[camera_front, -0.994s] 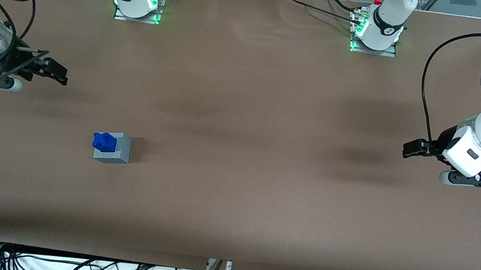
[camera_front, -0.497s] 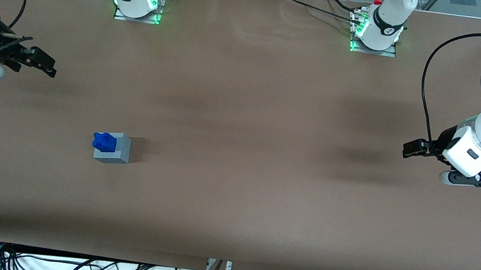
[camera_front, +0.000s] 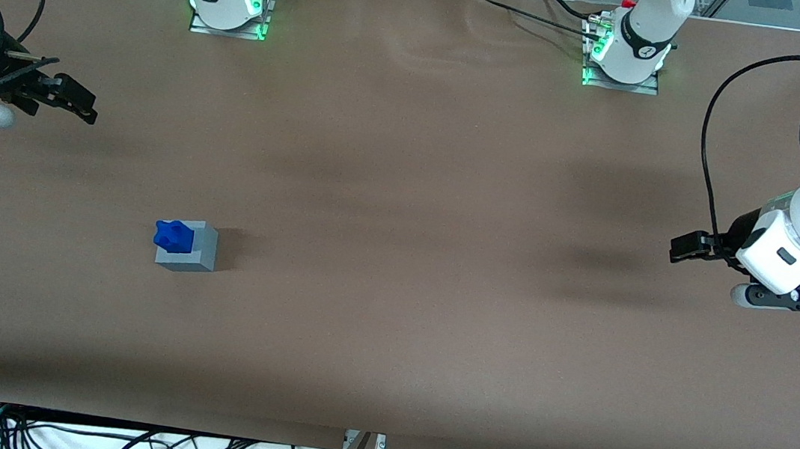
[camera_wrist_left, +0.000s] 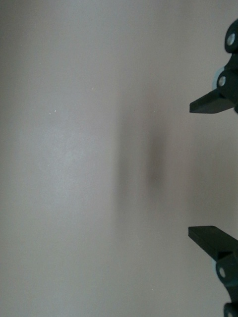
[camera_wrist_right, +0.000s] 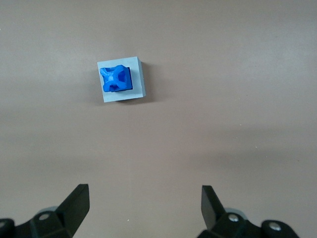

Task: Insert blue part into gray base with right arm

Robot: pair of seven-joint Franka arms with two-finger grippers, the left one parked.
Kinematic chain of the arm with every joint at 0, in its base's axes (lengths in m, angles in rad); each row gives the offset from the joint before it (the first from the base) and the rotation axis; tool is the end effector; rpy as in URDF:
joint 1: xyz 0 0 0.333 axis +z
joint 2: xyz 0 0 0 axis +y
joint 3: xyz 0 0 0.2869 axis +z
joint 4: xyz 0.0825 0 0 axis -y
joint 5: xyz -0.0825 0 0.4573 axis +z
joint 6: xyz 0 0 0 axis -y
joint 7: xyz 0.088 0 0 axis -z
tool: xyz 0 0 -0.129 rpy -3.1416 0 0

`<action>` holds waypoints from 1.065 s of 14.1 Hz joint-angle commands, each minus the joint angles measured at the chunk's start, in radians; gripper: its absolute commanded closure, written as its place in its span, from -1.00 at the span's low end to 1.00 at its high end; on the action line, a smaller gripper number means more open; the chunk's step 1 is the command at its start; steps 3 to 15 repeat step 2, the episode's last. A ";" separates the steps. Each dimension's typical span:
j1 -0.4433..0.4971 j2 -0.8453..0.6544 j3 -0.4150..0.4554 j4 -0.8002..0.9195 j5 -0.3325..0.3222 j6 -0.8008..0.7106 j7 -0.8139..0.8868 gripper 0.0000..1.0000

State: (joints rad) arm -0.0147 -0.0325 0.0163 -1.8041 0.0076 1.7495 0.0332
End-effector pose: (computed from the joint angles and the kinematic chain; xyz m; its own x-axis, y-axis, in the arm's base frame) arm 0.6228 0.0019 0.4811 0.9992 -0.0330 -0.0223 -0.0331 -0.9994 -0.0062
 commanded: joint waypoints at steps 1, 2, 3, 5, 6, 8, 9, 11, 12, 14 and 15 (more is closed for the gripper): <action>-0.016 0.006 0.010 0.020 0.006 -0.022 -0.007 -0.99; -0.016 0.005 0.010 0.020 0.006 -0.027 -0.007 -0.99; -0.016 0.005 0.010 0.020 0.006 -0.027 -0.007 -0.99; -0.016 0.005 0.010 0.020 0.006 -0.027 -0.007 -0.99; -0.016 0.005 0.010 0.020 0.006 -0.027 -0.007 -0.99; -0.016 0.005 0.010 0.020 0.006 -0.027 -0.007 -0.99; -0.016 0.005 0.010 0.020 0.006 -0.027 -0.007 -0.99; -0.016 0.005 0.010 0.020 0.006 -0.027 -0.007 -0.99; -0.016 0.005 0.010 0.020 0.006 -0.027 -0.007 -0.99; -0.016 0.005 0.010 0.020 0.006 -0.027 -0.007 -0.99; -0.016 0.005 0.010 0.020 0.006 -0.027 -0.007 -0.99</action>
